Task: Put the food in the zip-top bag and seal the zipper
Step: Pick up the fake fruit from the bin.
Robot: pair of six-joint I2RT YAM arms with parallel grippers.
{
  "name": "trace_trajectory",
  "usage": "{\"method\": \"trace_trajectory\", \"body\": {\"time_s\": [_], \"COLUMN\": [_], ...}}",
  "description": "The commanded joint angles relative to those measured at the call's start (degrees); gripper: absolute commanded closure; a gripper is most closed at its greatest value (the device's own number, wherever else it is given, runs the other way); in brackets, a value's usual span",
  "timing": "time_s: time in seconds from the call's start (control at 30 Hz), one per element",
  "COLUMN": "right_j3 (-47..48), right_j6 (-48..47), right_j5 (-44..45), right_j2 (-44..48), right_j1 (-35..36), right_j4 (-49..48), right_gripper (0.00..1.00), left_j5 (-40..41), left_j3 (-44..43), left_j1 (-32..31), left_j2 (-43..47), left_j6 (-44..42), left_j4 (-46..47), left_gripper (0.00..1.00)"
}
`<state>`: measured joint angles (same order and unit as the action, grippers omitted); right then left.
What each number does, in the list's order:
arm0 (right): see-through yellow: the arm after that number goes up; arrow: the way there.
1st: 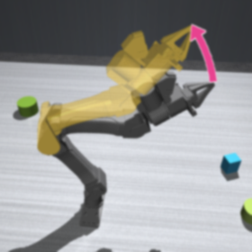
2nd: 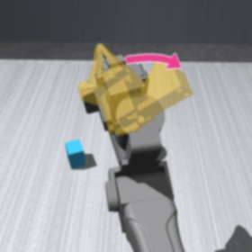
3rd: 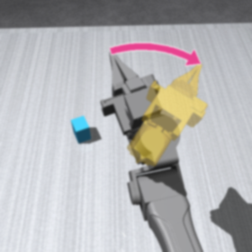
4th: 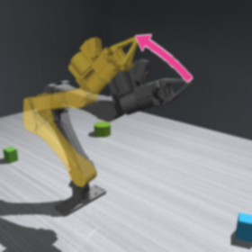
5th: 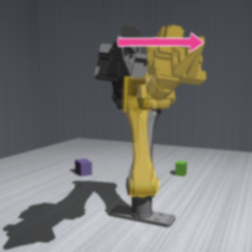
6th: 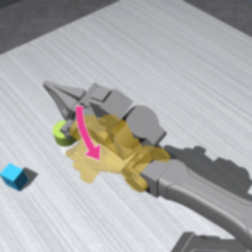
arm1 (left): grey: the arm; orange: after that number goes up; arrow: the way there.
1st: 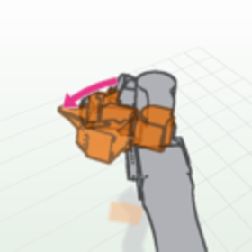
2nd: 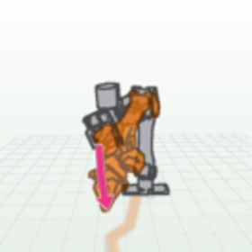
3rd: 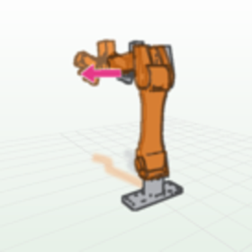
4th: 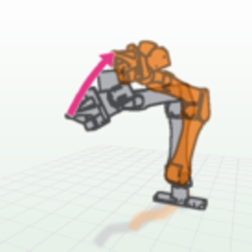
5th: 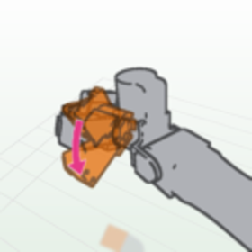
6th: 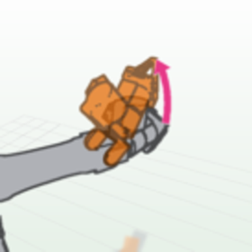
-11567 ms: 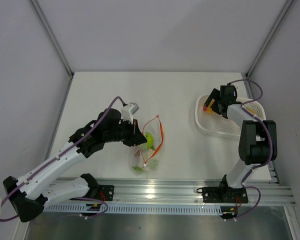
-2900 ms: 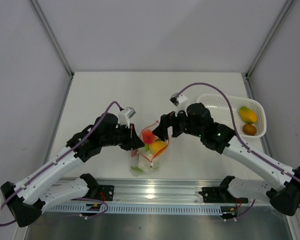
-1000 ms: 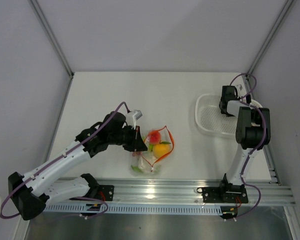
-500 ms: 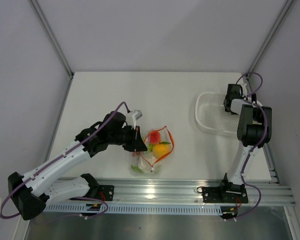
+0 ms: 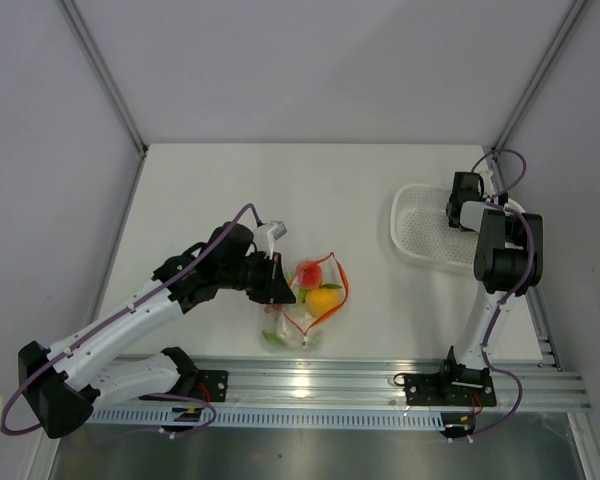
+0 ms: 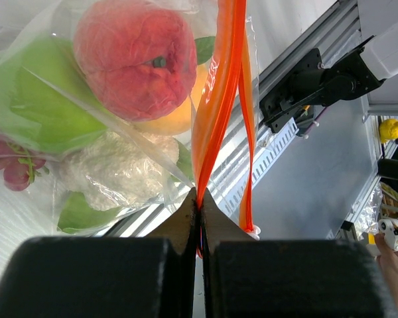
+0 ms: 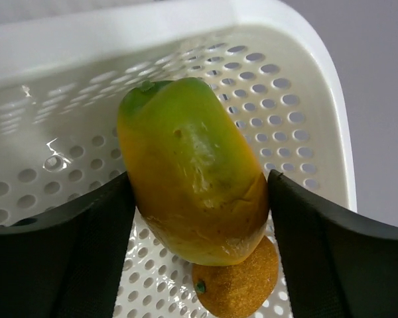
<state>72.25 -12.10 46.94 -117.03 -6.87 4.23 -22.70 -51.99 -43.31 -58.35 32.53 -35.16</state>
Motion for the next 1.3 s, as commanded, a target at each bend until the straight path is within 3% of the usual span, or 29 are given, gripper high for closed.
{"method": "trace_trajectory", "body": {"time_s": [0.0,0.03,0.13,0.4,0.57,0.83,1.03,1.13,1.17,1.27], "right_j3": [-1.76,-1.85,-2.38,-4.04,-3.43,-4.75,-6.24,-6.15,-6.15,-7.38], "right_j6": [3.31,3.57,4.01,3.84,7.69,11.83,13.50,18.06,19.21,24.04], "right_j5": [-2.90,-2.82,-3.08,-2.81,-6.94,-12.03,-23.81,-33.81,-42.11,-54.29], "right_j2": [1.98,2.33,2.69,7.60,13.66,28.06,39.32,46.79,50.38,57.15], "right_j1": [-0.24,-0.25,-0.33,0.19,0.37,6.87,22.65,28.99,29.89,33.32], "right_j4": [-1.07,-0.89,-1.24,-1.68,4.98,14.21,23.35,26.61,27.84,28.64], "right_gripper": [0.24,0.33,0.48,0.71,0.86,0.83,0.84,0.84,0.84,0.86], "left_j5": [-0.94,-0.94,-0.68,-0.15,0.55,1.08,1.87,2.39,2.40,2.66], "left_j3": [-1.45,-1.36,-1.36,-1.80,-2.42,-4.79,-5.84,-5.67,-5.76,-5.58], "left_j1": [0.51,0.51,0.51,0.51,0.51,0.51,0.51,0.51,0.51,0.51], "left_j2": [0.51,0.69,0.95,1.66,2.36,1.92,2.45,2.80,2.97,3.59], "left_j6": [-0.45,-0.45,-0.45,-0.28,-0.28,-0.19,0.07,0.34,0.42,0.78], "left_j4": [0.88,0.88,0.62,0.09,-0.52,-0.62,-0.97,-1.23,-1.23,-1.05], "left_gripper": [1.00,1.00,1.00,0.99,0.99,0.99,0.99,0.99,1.00,0.99]}}
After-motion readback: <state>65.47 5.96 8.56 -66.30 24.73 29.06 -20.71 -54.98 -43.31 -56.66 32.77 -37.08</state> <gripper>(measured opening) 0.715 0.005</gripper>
